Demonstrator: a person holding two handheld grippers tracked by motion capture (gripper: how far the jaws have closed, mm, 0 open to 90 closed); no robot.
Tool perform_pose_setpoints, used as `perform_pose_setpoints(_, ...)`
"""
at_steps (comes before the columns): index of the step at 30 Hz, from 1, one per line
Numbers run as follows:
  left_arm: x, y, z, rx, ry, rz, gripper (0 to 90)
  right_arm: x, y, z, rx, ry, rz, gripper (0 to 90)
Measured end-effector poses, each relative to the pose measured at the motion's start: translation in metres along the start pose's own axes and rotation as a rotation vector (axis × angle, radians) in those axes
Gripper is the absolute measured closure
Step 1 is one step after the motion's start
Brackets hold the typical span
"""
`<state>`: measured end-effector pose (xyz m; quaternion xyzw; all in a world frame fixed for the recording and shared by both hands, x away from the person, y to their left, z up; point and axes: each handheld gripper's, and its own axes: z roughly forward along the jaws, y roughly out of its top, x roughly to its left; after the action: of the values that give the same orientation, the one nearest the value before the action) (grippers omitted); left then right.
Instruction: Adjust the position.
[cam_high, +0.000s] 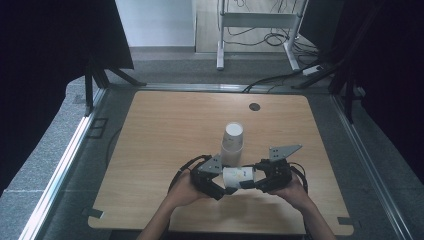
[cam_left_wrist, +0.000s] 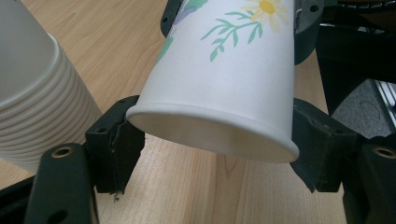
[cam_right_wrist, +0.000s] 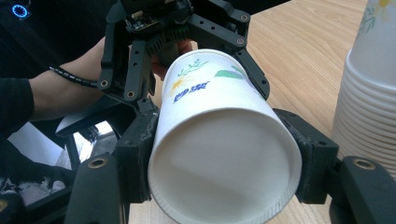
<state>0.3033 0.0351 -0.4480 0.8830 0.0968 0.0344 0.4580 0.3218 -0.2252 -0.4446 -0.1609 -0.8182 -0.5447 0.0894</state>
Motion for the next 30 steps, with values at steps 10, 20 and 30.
perform_pose_setpoints(10, -0.0004, -0.0011, -0.0016, -0.003, 0.001, 0.011, 28.6, 0.0003, 0.0022, 0.0002, 0.015, 0.000, -0.004, 34.2)
perform_pose_setpoints(20, -0.0010, -0.0010, -0.0026, -0.001, 0.000, 0.017, 29.7, 0.0017, 0.0038, -0.0002, 0.029, -0.004, -0.015, 31.8)
perform_pose_setpoints(30, -0.0004, -0.0012, -0.0037, 0.007, 0.005, 0.023, 30.3, 0.0062, 0.0095, -0.0040, 0.080, -0.055, -0.053, 25.0)
